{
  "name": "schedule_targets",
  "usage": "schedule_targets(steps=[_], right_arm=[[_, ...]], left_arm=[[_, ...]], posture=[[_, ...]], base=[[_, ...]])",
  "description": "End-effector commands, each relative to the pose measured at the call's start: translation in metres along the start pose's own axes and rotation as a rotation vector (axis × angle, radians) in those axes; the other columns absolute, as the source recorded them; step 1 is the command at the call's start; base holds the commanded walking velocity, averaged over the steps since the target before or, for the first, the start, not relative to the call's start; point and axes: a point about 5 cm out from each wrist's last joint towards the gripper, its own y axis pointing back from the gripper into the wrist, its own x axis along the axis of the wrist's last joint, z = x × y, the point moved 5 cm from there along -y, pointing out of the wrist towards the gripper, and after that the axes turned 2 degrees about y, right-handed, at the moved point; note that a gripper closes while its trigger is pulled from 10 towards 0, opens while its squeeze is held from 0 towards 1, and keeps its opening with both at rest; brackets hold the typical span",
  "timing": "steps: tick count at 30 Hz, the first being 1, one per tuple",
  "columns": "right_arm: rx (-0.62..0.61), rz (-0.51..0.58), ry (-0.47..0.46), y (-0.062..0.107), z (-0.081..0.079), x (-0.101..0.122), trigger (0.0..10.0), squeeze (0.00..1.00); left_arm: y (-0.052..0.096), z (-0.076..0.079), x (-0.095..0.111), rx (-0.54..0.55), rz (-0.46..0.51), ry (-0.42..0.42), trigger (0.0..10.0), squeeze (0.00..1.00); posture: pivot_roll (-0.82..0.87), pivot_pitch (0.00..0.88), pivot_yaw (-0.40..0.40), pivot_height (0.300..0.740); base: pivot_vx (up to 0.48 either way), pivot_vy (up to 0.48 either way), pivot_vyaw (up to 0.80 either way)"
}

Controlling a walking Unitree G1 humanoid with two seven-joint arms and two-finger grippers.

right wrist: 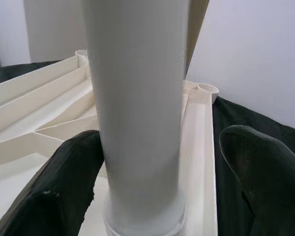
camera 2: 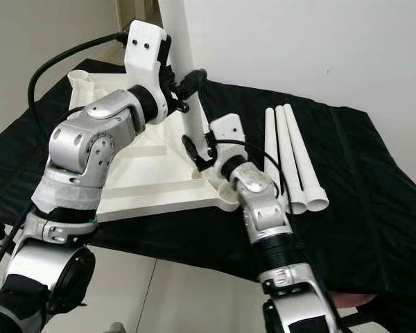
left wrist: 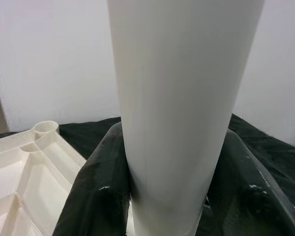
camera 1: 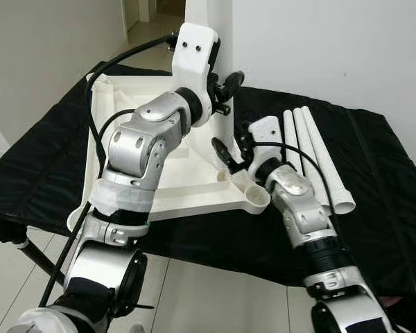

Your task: Building children table

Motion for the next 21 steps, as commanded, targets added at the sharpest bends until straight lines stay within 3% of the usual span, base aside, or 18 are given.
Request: schedule_targets(steps=[1, 5, 21], right_arm=[[-0.054, -0.01, 0.018, -0.003, 0.003, -0.001, 10.0, 0.0], [-0.11, -0.022, 0.032, -0.009, -0.002, -0.003, 10.0, 0.0], [-0.208, -0.016, 0.087, -0.023, -0.001, 0.004, 10.0, 0.0]], left_arm=[[-0.004, -0.005, 0.011, 0.087, 0.032, -0.004, 10.0, 0.0], [-0.008, -0.001, 0.019, 0.104, 0.055, 0.036, 10.0, 0.0], [-0.011, 0.006, 0.025, 0.114, 0.081, 0.049, 10.0, 0.0]], posture=[[0.0, 0.0, -0.057, 0.74], [0.0, 0.0, -0.06, 0.74], [0.01, 0.0, -0.067, 0.74]], base=[[0.0, 0.0, 0.0], [0.0, 0.0, 0.0], [0.0, 0.0, 0.0]])
